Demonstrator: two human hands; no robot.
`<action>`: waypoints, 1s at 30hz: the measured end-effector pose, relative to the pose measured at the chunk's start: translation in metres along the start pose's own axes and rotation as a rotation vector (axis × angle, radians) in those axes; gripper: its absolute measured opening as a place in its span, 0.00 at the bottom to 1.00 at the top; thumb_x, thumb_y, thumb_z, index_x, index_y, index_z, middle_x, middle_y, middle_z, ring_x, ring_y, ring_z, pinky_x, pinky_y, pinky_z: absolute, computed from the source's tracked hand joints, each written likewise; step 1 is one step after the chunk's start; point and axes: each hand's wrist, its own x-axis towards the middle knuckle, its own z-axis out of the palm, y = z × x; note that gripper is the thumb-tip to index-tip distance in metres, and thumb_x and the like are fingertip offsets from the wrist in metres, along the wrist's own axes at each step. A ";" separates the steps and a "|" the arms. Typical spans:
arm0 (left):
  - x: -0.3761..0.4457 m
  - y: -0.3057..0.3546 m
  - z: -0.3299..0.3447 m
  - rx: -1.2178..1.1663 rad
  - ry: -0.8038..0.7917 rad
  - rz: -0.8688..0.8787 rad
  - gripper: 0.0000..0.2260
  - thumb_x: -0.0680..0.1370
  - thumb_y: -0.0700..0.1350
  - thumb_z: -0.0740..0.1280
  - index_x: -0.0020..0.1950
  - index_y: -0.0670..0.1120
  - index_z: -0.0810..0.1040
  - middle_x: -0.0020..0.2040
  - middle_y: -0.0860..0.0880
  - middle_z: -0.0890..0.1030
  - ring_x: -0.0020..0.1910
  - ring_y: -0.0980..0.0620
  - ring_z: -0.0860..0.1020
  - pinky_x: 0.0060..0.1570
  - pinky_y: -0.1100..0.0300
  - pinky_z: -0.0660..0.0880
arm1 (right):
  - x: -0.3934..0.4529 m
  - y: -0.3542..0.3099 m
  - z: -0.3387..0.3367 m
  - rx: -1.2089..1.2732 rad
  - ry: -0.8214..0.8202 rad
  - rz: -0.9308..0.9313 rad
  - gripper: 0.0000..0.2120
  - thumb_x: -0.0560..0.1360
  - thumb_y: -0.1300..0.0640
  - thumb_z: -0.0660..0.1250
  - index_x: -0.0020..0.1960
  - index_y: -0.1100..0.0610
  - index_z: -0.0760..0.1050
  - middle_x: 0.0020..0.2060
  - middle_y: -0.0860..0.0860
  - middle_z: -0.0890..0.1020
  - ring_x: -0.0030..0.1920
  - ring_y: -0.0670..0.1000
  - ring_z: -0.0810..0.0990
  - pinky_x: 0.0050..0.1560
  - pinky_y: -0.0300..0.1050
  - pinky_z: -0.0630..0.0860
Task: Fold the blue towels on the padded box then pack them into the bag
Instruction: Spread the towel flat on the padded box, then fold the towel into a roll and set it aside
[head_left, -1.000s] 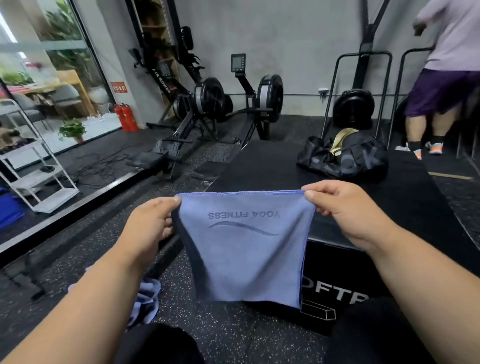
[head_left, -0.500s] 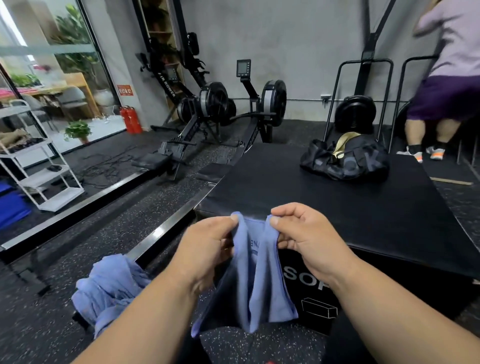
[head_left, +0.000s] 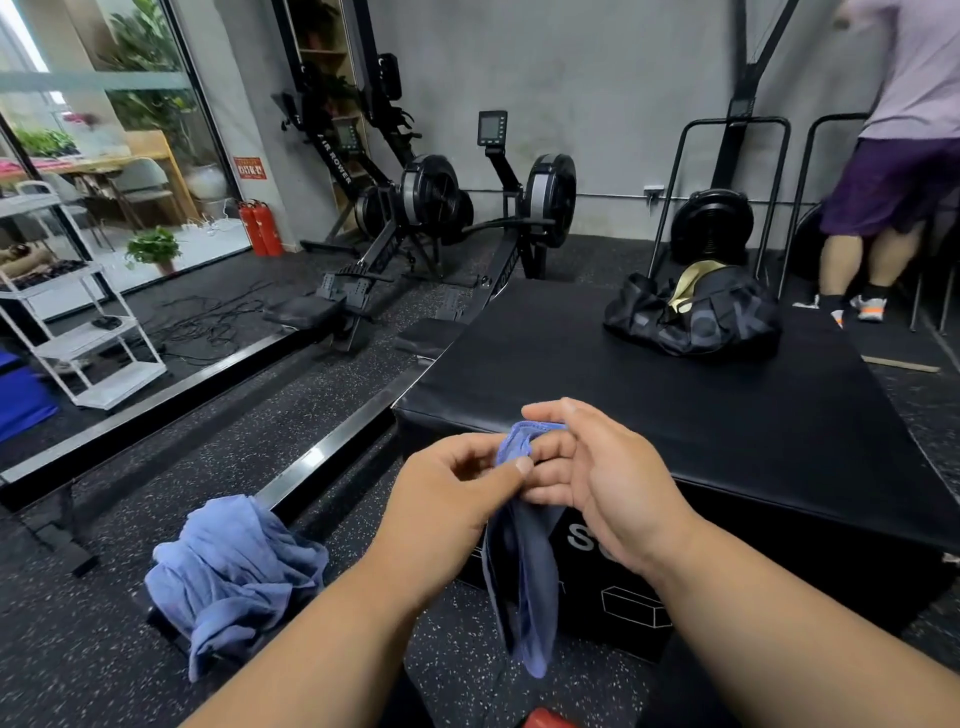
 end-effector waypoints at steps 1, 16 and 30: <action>0.000 -0.001 -0.001 0.007 -0.001 0.006 0.09 0.78 0.40 0.76 0.57 0.49 0.87 0.52 0.51 0.88 0.54 0.50 0.86 0.57 0.54 0.82 | 0.001 0.000 0.000 0.013 -0.022 0.007 0.19 0.87 0.49 0.57 0.63 0.59 0.80 0.44 0.63 0.83 0.43 0.61 0.84 0.47 0.54 0.80; 0.011 -0.003 -0.053 -0.005 -0.025 0.006 0.05 0.81 0.42 0.72 0.52 0.43 0.87 0.43 0.52 0.85 0.41 0.59 0.78 0.46 0.64 0.74 | 0.018 0.010 -0.038 -0.837 -0.012 -0.160 0.16 0.76 0.66 0.68 0.51 0.45 0.84 0.49 0.48 0.75 0.41 0.43 0.75 0.49 0.31 0.70; -0.004 0.001 -0.071 -0.018 -0.105 0.004 0.08 0.77 0.45 0.71 0.54 0.49 0.88 0.54 0.43 0.87 0.54 0.49 0.84 0.59 0.51 0.77 | 0.006 0.005 -0.039 -0.901 -0.320 -0.236 0.12 0.75 0.61 0.76 0.49 0.44 0.81 0.51 0.41 0.81 0.49 0.42 0.78 0.50 0.33 0.74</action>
